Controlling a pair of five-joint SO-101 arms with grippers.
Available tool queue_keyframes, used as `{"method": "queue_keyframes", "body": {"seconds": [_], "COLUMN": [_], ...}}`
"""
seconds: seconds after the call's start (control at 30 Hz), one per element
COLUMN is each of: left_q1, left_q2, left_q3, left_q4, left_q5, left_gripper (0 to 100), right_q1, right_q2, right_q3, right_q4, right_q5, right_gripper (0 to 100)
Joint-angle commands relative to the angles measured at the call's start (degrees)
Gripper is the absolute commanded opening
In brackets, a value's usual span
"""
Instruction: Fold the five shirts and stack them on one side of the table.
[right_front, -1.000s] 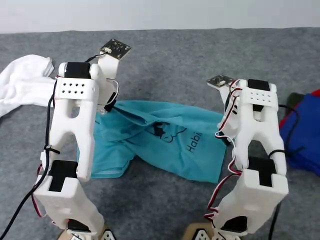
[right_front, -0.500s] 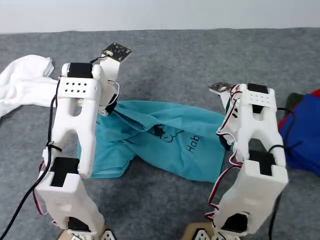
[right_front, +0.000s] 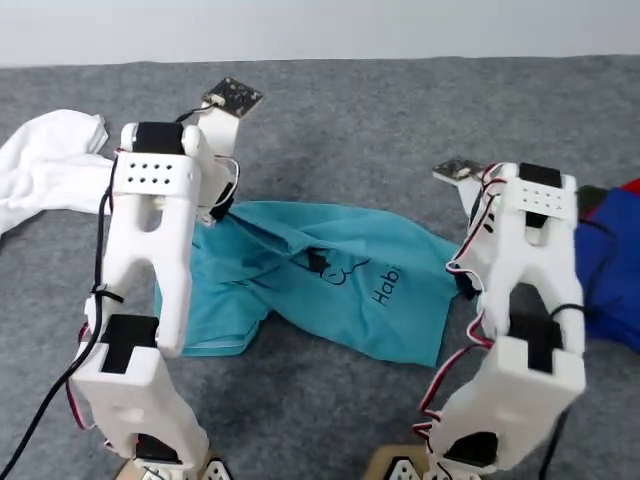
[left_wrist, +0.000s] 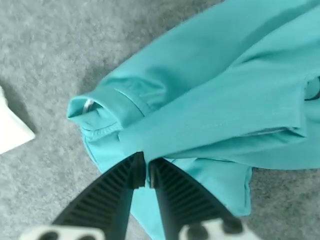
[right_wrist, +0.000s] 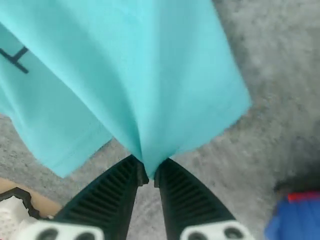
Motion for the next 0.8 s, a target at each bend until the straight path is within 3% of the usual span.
{"method": "queue_keyframes", "body": {"seconds": [0.0,0.3,0.53,0.77], "left_q1": [1.8,5.4,5.4,5.2], "left_q2": [-0.6,-2.0,-11.8,-21.5], "left_q3": [-4.8,-12.9,-21.1,-30.4], "left_q4": [1.9,4.2,4.1,4.0], "left_q5": [0.5,0.6,0.7,0.7], "left_gripper": [0,0,0,0], "right_q1": [0.3,-0.5,-2.5,1.0], "right_q2": [-8.0,-23.9,-38.6,-48.3], "right_q3": [-2.5,-2.5,-2.6,-8.7], "right_q4": [1.8,2.9,0.6,-0.5], "right_q5": [0.6,0.4,-1.9,-3.4], "right_gripper": [1.2,1.1,1.1,1.1]}}
